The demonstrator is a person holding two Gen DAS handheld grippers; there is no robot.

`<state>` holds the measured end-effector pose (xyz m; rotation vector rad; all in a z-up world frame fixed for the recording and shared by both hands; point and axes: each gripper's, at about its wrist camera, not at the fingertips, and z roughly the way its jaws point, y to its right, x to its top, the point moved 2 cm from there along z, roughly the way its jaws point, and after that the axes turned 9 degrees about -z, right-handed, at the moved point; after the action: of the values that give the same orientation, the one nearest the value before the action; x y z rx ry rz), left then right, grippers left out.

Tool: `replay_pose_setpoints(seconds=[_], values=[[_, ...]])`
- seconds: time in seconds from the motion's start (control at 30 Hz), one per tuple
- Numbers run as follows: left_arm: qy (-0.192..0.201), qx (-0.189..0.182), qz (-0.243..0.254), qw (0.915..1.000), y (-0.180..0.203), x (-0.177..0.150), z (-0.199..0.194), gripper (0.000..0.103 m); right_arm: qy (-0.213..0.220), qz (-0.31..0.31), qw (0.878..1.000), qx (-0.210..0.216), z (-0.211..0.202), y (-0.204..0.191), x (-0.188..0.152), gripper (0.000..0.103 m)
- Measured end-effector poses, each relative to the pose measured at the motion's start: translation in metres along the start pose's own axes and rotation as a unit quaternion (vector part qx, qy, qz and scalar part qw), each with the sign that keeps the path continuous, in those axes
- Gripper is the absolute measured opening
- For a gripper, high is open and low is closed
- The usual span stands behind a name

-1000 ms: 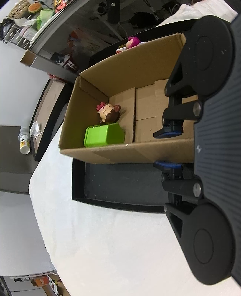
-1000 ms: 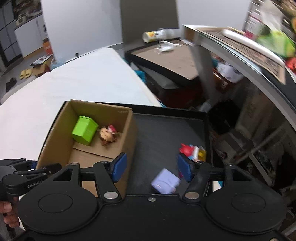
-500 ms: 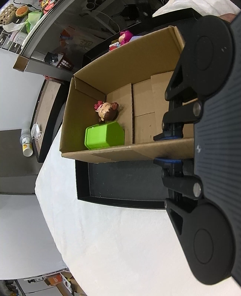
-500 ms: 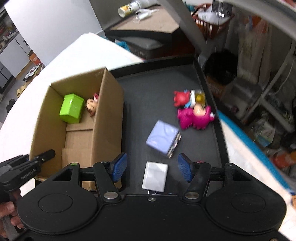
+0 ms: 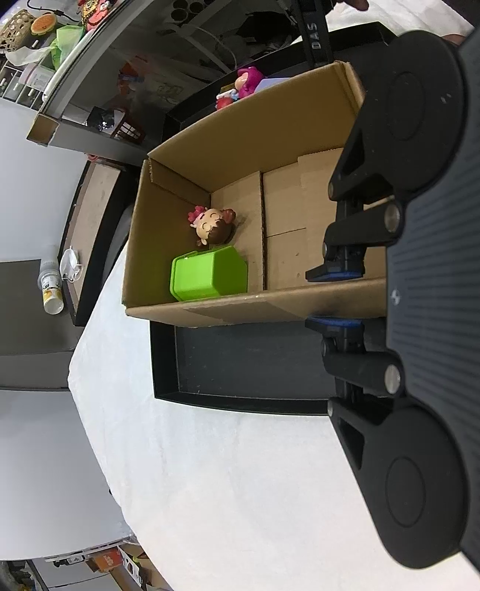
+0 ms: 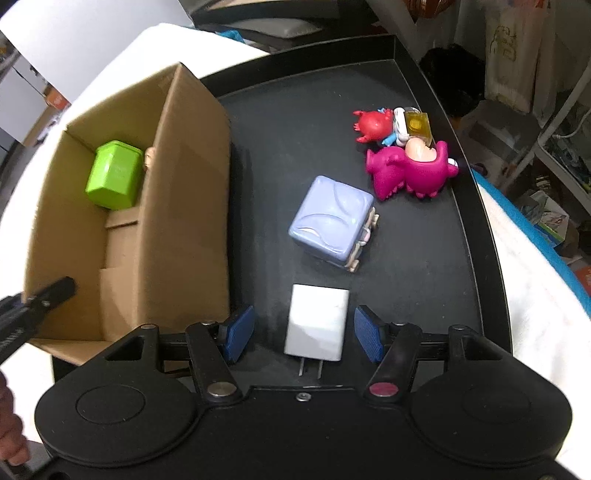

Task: Organize rigid objects
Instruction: 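Move the right gripper to the white charger and grasp it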

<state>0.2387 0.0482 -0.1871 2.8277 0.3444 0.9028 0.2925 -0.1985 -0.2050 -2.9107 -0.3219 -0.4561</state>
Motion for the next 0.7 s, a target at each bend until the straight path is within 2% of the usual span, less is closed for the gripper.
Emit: replay_pose_setpoints(seconds=[0.37, 0.4, 0.47, 0.7], values=[[0.006, -0.012, -0.003, 0.9999, -0.003, -0.001, -0.006, 0.017, -0.038, -0.005, 0.999, -0.024, 0.024, 0.004, -0.002, 0.059], [0.007, -0.012, -0.002, 0.9999, -0.003, -0.001, -0.006, 0.017, -0.036, -0.012, 0.999, -0.029, 0.024, 0.002, -0.003, 0.055], [0.008, -0.013, -0.002, 0.9999, -0.003, -0.001, -0.005, 0.017, -0.036, -0.022, 0.999, -0.034, 0.022, -0.003, -0.004, 0.038], [0.009, -0.017, -0.010, 0.9998, -0.005, -0.002, -0.006, 0.017, -0.026, -0.003, 0.999, -0.033, 0.010, 0.003, -0.007, 0.036]])
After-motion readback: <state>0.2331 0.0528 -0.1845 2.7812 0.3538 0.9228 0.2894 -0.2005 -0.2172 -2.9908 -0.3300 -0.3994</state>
